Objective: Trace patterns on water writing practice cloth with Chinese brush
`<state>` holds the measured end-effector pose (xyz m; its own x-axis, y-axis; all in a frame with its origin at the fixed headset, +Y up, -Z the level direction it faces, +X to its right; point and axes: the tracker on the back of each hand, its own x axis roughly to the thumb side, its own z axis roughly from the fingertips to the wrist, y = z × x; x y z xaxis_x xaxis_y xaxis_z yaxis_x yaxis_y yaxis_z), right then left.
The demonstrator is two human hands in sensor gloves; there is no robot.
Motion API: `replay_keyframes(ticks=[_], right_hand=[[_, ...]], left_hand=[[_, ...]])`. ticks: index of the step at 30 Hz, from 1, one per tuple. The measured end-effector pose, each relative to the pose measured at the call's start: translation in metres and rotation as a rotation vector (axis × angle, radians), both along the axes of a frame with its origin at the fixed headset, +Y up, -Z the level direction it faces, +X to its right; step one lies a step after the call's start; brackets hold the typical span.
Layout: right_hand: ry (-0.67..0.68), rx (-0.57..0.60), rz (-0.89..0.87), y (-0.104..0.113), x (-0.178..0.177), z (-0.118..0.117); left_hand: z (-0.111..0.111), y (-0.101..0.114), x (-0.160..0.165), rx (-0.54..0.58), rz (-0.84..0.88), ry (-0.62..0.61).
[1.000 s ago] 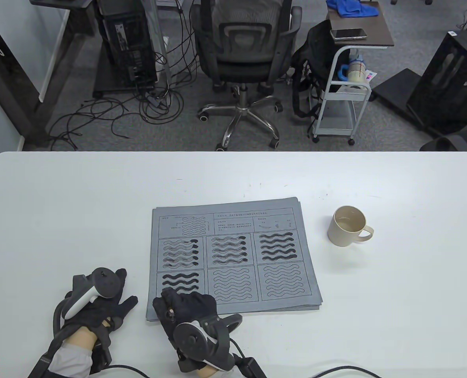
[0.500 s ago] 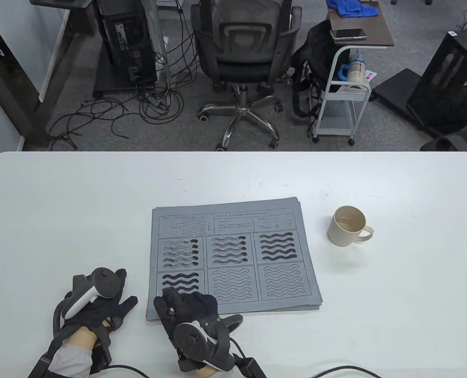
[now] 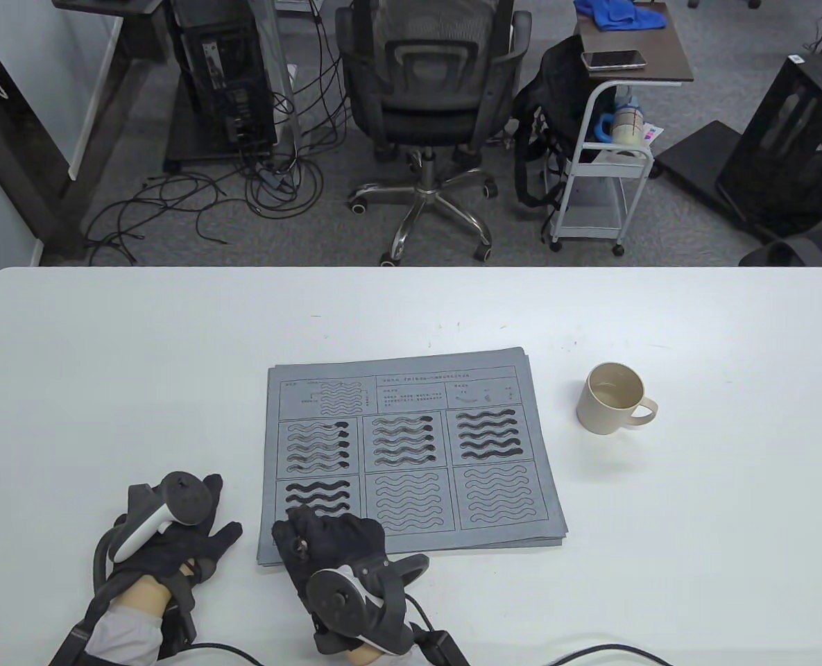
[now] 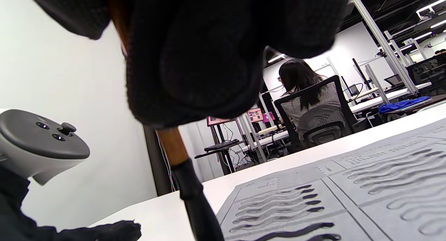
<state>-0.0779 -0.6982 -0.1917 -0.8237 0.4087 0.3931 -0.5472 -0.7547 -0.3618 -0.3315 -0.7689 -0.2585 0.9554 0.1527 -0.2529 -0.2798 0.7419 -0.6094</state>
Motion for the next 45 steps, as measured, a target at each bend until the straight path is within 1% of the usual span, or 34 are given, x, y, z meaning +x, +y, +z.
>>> replay_keyframes(ticks=[45], right_hand=[[-0.051,0.048,0.032,0.0021,0.0034,0.0002]], left_hand=[[0.0000,-0.0001,-0.0001,-0.001,0.000,0.001]])
